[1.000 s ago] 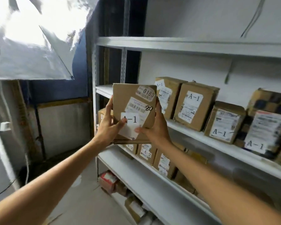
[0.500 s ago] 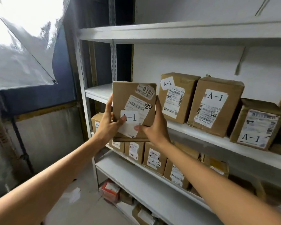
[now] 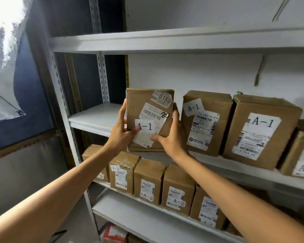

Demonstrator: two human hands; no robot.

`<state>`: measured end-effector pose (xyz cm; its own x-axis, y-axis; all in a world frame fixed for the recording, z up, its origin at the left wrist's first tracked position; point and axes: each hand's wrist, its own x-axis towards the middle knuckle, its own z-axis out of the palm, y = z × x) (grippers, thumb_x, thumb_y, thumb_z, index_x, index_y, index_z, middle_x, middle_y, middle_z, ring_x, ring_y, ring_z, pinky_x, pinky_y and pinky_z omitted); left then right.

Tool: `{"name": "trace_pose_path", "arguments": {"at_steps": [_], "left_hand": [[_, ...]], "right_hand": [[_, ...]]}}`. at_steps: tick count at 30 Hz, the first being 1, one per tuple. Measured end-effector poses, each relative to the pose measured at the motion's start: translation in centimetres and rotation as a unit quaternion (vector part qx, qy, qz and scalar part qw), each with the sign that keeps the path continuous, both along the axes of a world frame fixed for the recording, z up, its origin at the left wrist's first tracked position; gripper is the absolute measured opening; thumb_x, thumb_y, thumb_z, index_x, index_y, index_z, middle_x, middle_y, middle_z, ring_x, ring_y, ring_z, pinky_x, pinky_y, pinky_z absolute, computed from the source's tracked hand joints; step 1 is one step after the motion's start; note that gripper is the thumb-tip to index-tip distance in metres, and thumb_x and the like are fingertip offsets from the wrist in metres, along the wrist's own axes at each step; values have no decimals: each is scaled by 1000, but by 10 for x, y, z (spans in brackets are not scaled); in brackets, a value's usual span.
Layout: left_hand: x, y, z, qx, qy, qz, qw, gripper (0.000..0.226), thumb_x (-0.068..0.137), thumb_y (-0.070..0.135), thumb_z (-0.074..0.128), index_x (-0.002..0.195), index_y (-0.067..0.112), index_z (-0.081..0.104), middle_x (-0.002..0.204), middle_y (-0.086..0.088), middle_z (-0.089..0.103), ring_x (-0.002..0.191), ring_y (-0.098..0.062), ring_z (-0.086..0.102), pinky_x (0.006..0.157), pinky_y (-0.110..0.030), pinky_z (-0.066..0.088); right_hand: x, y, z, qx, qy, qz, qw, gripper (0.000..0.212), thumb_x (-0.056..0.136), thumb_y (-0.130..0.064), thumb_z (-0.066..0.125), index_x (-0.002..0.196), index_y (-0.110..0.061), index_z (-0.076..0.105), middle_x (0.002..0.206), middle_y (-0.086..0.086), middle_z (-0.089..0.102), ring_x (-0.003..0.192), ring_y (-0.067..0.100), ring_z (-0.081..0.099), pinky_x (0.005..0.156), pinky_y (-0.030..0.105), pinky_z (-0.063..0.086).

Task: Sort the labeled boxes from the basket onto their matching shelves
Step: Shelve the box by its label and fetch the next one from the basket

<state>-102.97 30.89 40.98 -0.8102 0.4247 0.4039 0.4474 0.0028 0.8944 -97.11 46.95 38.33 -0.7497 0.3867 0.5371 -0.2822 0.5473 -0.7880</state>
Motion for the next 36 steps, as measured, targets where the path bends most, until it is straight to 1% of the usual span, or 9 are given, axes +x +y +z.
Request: {"name": "trace_pose_path", "arguments": {"at_steps": [6, 10, 14, 20, 24, 26, 28, 31, 36], "left_hand": [[-64, 19, 3, -25, 44, -54, 997, 88, 89, 4, 61, 148, 44, 10, 123, -10, 51, 110, -32, 60, 81, -56, 55], [-94, 37, -13, -20, 59, -70, 996, 85, 89, 7, 62, 148, 41, 12, 115, -1, 53, 101, -19, 60, 77, -40, 58], [-118, 51, -24, -20, 70, -82, 994, 81, 89, 5, 62, 149, 33, 16, 105, 10, 53, 94, -10, 59, 73, -26, 56], [-130, 62, -28, -15, 89, -112, 990, 79, 89, 4, 61, 149, 29, 16, 106, 15, 51, 93, -2, 58, 64, -11, 53], [-127, 71, -28, -10, 102, -127, 987, 81, 88, 3, 62, 151, 24, 15, 103, 5, 54, 83, 5, 61, 66, -10, 51], [-125, 72, -29, -15, 93, -134, 986, 87, 87, 5, 65, 151, 28, 11, 101, 6, 57, 82, 7, 62, 73, -17, 54], [-123, 65, -29, -41, 77, -132, 987, 93, 85, 11, 68, 151, 35, 6, 116, 10, 57, 102, 3, 57, 91, -27, 47], [-129, 38, -33, -113, 65, -84, 988, 78, 85, 13, 70, 147, 28, 26, 137, -7, 51, 126, -20, 48, 97, -34, 42], [-139, -47, -39, -383, 147, 41, 911, 37, 85, 12, 68, 121, 16, 59, 116, -6, 66, 102, -21, 63, 84, -28, 53]], "right_hand": [[-39, 2, -2, -31, -26, -78, 996, 123, 69, 4, 80, 149, -26, -9, 147, 13, 28, 136, 19, 30, 109, 29, 31], [-53, 5, -8, 21, -67, -169, 983, 123, 74, -9, 80, 148, -25, -18, 150, 7, 28, 132, 2, 24, 97, 6, 20], [-57, 2, -5, 56, -135, -187, 971, 119, 83, -11, 72, 143, -24, -29, 155, 14, 17, 141, 26, 24, 112, 35, 32], [-46, -26, 13, 164, -45, -265, 949, 101, 82, -6, 64, 151, -9, -9, 155, 14, 2, 144, 30, 10, 110, 34, 29], [-43, -37, 22, 336, -27, -316, 887, 78, 78, -12, 64, 146, 0, 29, 144, 23, 31, 130, 35, 32, 106, 37, 35], [-45, -40, 19, 367, -54, -297, 880, 62, 77, -13, 63, 134, -1, 43, 132, 21, 43, 119, 34, 42, 95, 38, 44], [-47, -39, 12, 384, -73, -258, 883, 47, 77, -12, 62, 122, -4, 51, 122, 16, 50, 109, 31, 48, 83, 36, 47], [-61, -37, 1, 339, -104, -139, 925, 27, 79, -11, 59, 106, -10, 56, 103, 6, 60, 93, 24, 56, 68, 29, 43], [-104, -68, -21, 332, -240, 23, 912, 28, 76, -22, 64, 103, -16, 60, 95, 6, 64, 86, 26, 60, 67, 33, 50]]}}
